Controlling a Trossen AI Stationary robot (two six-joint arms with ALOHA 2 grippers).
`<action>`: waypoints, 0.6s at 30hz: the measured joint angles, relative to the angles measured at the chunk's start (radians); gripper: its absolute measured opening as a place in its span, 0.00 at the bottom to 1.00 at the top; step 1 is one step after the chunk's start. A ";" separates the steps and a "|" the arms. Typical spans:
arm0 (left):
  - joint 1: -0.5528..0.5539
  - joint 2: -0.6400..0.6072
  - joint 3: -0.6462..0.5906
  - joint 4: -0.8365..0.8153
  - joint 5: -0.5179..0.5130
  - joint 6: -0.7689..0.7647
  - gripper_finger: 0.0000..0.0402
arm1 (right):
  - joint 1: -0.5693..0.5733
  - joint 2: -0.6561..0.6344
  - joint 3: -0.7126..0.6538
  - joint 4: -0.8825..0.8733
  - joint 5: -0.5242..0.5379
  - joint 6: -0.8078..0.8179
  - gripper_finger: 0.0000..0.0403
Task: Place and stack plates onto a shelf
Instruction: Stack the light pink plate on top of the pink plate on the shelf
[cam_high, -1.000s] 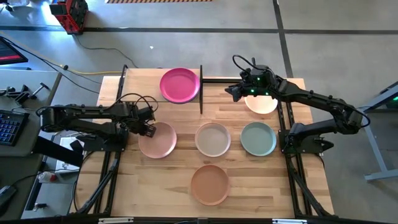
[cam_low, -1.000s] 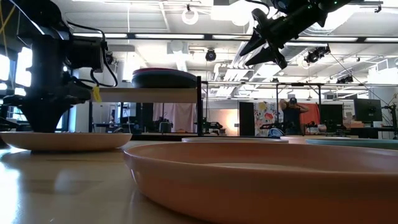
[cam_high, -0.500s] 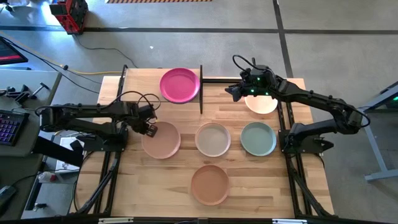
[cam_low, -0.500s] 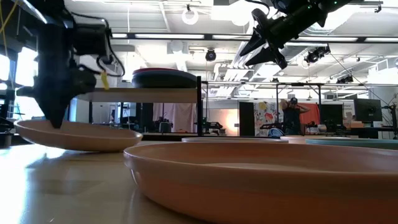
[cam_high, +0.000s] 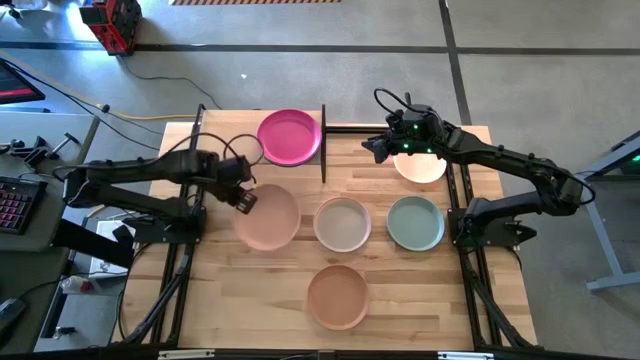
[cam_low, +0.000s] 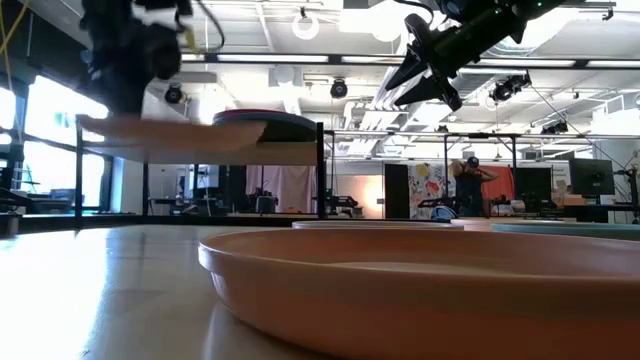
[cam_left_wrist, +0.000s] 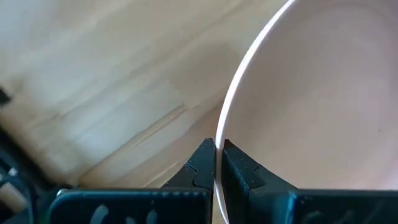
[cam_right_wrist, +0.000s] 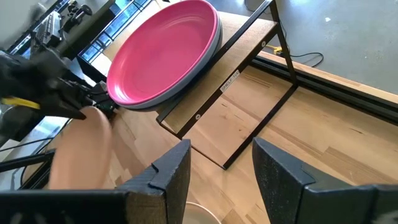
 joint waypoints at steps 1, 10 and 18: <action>0.000 0.000 0.027 -0.001 0.000 0.000 0.00 | 0.000 0.000 0.000 0.000 0.000 0.000 0.38; 0.031 0.000 0.229 -0.006 -0.160 0.041 0.00 | 0.000 0.000 0.000 0.000 -0.004 -0.005 0.38; 0.142 -0.001 0.296 0.110 -0.370 0.146 0.00 | 0.000 0.000 0.000 0.000 -0.004 -0.004 0.38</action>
